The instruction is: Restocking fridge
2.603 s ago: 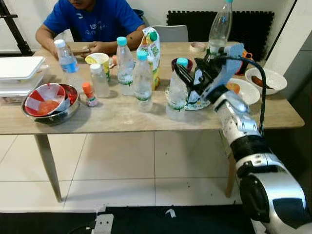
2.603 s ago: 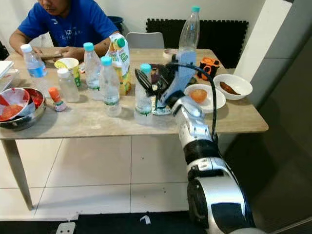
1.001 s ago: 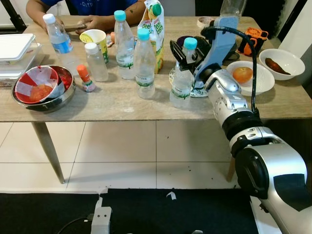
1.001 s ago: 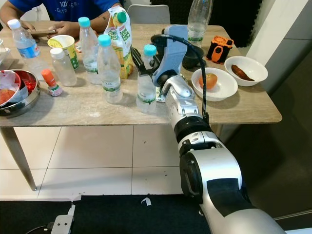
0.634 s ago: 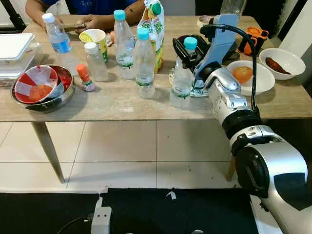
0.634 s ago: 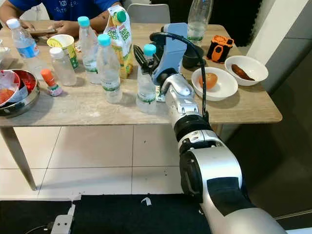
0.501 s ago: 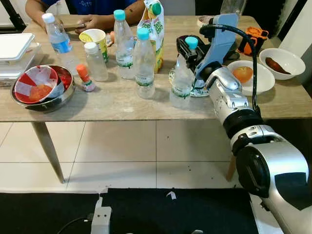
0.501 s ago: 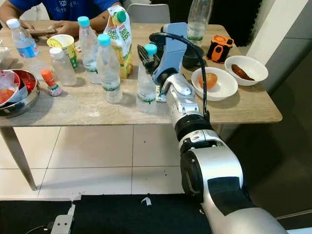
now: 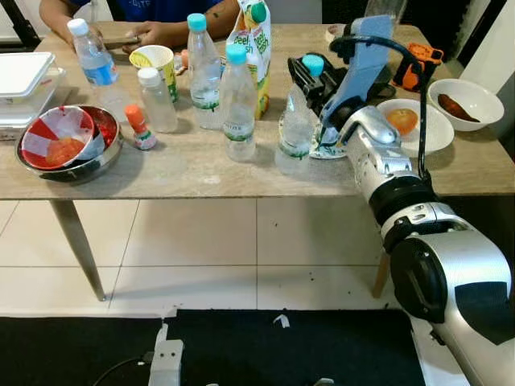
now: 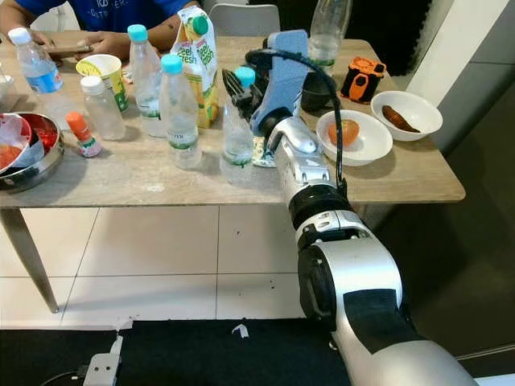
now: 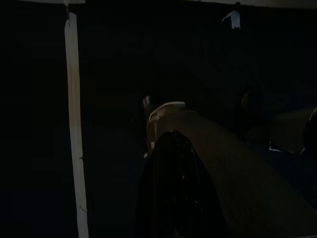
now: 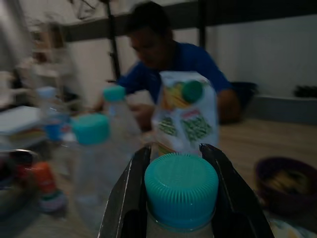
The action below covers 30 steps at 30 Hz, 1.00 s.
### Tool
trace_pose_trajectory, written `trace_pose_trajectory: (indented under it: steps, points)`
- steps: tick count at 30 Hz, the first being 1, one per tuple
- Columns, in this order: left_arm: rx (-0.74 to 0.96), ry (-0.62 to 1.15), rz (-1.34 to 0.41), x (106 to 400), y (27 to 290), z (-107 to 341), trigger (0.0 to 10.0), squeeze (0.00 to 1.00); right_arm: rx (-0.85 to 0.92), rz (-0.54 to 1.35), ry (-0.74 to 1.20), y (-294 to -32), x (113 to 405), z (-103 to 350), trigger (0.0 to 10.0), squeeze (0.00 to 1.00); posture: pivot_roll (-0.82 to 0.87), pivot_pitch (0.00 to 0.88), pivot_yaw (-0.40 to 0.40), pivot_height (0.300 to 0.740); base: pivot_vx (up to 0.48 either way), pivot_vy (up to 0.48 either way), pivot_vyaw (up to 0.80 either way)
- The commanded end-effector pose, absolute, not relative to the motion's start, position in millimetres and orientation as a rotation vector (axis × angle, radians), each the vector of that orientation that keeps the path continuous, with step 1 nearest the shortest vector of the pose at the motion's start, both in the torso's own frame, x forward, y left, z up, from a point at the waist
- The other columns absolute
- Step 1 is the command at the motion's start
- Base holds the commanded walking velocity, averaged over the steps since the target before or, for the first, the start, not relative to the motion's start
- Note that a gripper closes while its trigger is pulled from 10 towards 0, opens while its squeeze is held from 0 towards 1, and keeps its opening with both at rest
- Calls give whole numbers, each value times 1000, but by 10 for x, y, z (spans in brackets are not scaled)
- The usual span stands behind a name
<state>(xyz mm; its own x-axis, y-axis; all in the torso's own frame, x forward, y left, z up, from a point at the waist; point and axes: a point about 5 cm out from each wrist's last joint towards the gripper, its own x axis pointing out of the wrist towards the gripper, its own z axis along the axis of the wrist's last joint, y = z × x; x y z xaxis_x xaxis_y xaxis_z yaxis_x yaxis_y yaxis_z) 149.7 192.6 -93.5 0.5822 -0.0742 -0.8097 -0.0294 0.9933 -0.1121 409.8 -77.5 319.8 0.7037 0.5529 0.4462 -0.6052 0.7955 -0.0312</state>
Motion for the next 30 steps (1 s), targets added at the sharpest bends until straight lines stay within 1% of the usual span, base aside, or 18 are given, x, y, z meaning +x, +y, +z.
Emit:
trace_pose_trajectory:
  steps: [1,2,3,7,10,12,13,14,17,19,20,22,23,25,27,28,29,30]
  points:
    - [-149,1105,-52,1168,1771,-1087,10000,0,133,738,-519,-743,4037,3318,0,0,3,152,-65,740,0,0,0]
    - [-149,1105,-52,1168,1771,-1087,10000,0,133,738,-519,-743,4037,3318,0,0,3,152,-65,740,0,0,0]
    - [-148,1100,-52,1201,1772,-1078,10000,0,70,861,-566,-714,3948,3361,0,0,-6,134,-60,740,0,0,0]
    - [-148,1098,-52,1219,1772,-1073,10000,0,23,936,-586,-695,3887,3374,0,0,-8,131,-59,740,0,0,0]
    - [-144,1098,-56,1245,1772,-1067,10000,0,-49,1087,-612,-702,3721,3350,0,0,-14,116,-56,740,0,0,0]
    - [-144,1097,-56,1252,1772,-1065,10000,0,-68,1133,-615,-706,3663,3329,0,0,-15,116,-55,740,0,0,0]
    - [-144,1097,-56,1252,1772,-1065,10000,0,-68,1133,-615,-706,3663,3329,0,0,-15,116,-55,740,0,0,0]
    - [-143,1097,-57,1261,1773,-1062,10000,0,-66,1192,-612,-725,3590,3291,0,0,-15,110,-55,740,0,0,0]
    - [-143,1097,-57,1261,1773,-1062,10000,0,-66,1192,-612,-725,3590,3291,0,0,-15,110,-55,740,0,0,0]
    - [-141,1097,-58,1276,1780,-1058,10000,0,-29,1310,-590,-814,3410,3155,0,0,-18,107,-52,740,0,0,0]
    - [-141,1097,-58,1276,1780,-1058,10000,0,-29,1310,-590,-814,3410,3155,0,0,-18,107,-52,740,0,0,0]
    - [-138,1100,-59,1282,1791,-1055,10000,0,28,1408,-542,-907,3225,3002,0,0,-21,101,-48,740,0,0,0]
    - [-138,1100,-59,1282,1791,-1055,10000,0,28,1408,-542,-907,3225,3002,0,0,-21,101,-48,740,0,0,0]
    - [-134,1103,-61,1286,1800,-1054,10000,0,57,1496,-444,-969,3068,2772,0,0,-24,97,-44,740,0,0,0]
    - [-132,1103,-62,1287,1802,-1053,10000,0,59,1521,-401,-982,3024,2685,0,0,-24,97,-44,740,0,0,0]
    - [-131,1103,-63,1290,1804,-1052,10000,0,65,1542,-335,-998,2982,2534,0,0,-25,95,-43,740,0,0,0]
    - [-131,1103,-63,1290,1804,-1052,10000,0,65,1542,-335,-998,2982,2534,0,0,-25,95,-43,740,0,0,0]
    - [-128,1103,-64,1300,1806,-1049,10000,0,26,1488,-187,-1033,2995,2151,0,0,-27,96,-45,740,0,0,0]
